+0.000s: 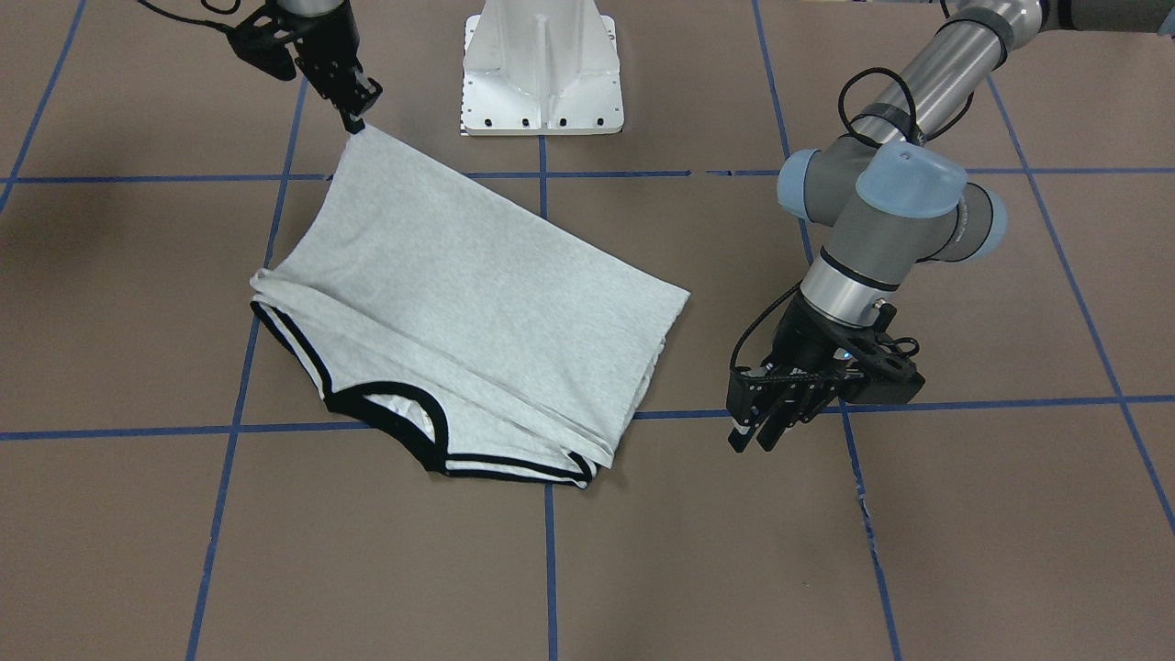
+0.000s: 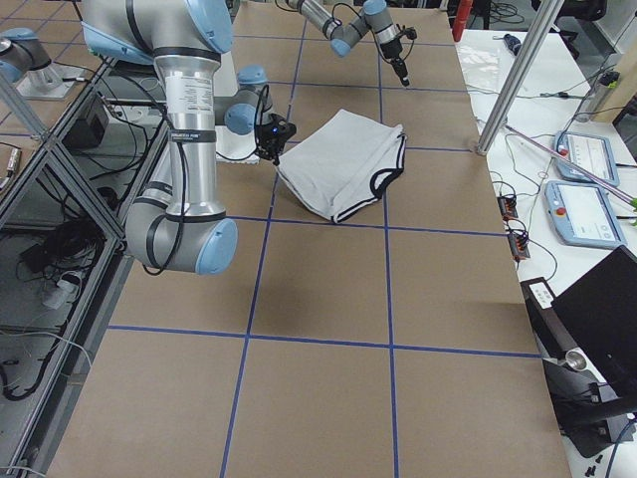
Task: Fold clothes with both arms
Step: 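Grasp the folded shirt's near corner with the right gripper and rotate it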
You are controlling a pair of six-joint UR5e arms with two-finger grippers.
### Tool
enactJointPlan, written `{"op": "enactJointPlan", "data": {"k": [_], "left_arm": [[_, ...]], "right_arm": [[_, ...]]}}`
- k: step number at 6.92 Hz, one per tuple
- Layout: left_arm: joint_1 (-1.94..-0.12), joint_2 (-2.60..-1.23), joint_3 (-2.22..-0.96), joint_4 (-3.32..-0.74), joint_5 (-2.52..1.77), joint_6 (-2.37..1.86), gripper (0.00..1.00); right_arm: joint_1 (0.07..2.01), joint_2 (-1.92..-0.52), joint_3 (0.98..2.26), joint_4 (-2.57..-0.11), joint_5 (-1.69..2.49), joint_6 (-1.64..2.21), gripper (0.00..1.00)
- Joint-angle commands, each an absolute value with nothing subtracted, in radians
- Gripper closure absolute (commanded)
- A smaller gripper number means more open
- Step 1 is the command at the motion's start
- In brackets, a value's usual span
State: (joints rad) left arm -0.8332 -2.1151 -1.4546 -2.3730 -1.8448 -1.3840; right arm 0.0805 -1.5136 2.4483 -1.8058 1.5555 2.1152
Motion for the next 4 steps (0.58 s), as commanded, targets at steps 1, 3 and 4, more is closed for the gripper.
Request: {"op": "enactJointPlan", "data": {"k": [1,3,4], "left_arm": [[-0.813,-2.06,-1.576,-2.362,-1.946,-1.422,0.32],[-0.628,-1.935,-1.728,-2.359,-1.939,-1.478,0.04],[-0.597,-1.899,-1.768,-2.358,-1.937,-1.556,0.01]], "right_arm": [[-0.035,-1.511,2.525,-1.959,1.525,2.152,0.01],[0.082,-1.403,2.511,-1.962,1.422,2.177,0.0],[0.216,-1.291,2.464,-1.96,1.419,2.163,0.0]]}}
